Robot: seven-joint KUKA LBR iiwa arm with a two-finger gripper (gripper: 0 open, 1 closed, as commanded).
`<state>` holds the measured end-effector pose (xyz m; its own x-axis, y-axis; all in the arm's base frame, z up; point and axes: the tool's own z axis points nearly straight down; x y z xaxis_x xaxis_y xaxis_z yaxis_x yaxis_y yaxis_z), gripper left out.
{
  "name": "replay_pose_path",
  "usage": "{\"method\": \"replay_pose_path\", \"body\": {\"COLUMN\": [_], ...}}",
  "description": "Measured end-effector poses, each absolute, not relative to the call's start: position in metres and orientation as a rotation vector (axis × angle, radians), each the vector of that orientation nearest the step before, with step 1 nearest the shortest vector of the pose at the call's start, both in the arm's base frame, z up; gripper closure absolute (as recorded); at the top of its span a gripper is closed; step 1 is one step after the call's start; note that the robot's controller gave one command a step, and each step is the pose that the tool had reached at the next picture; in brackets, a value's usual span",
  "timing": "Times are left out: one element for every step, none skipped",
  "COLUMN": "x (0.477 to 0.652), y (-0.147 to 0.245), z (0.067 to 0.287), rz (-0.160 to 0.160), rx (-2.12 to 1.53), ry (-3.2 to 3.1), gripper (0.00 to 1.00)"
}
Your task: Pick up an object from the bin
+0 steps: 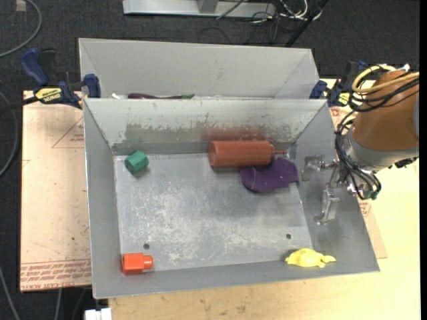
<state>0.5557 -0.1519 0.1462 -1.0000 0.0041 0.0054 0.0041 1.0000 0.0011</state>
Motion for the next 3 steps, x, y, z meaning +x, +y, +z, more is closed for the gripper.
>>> {"method": "replay_pose_path", "body": {"x": [0.557, 0.600, 0.635], "y": [-0.151, -0.119, -0.128], "z": [0.151, 0.130, 0.107], "rz": [0.000, 0.002, 0.000], "rx": [-0.001, 0.028, 0.327], "ry": [-3.143, -3.145, -3.129], "gripper": [0.00, 0.00, 1.00]}}
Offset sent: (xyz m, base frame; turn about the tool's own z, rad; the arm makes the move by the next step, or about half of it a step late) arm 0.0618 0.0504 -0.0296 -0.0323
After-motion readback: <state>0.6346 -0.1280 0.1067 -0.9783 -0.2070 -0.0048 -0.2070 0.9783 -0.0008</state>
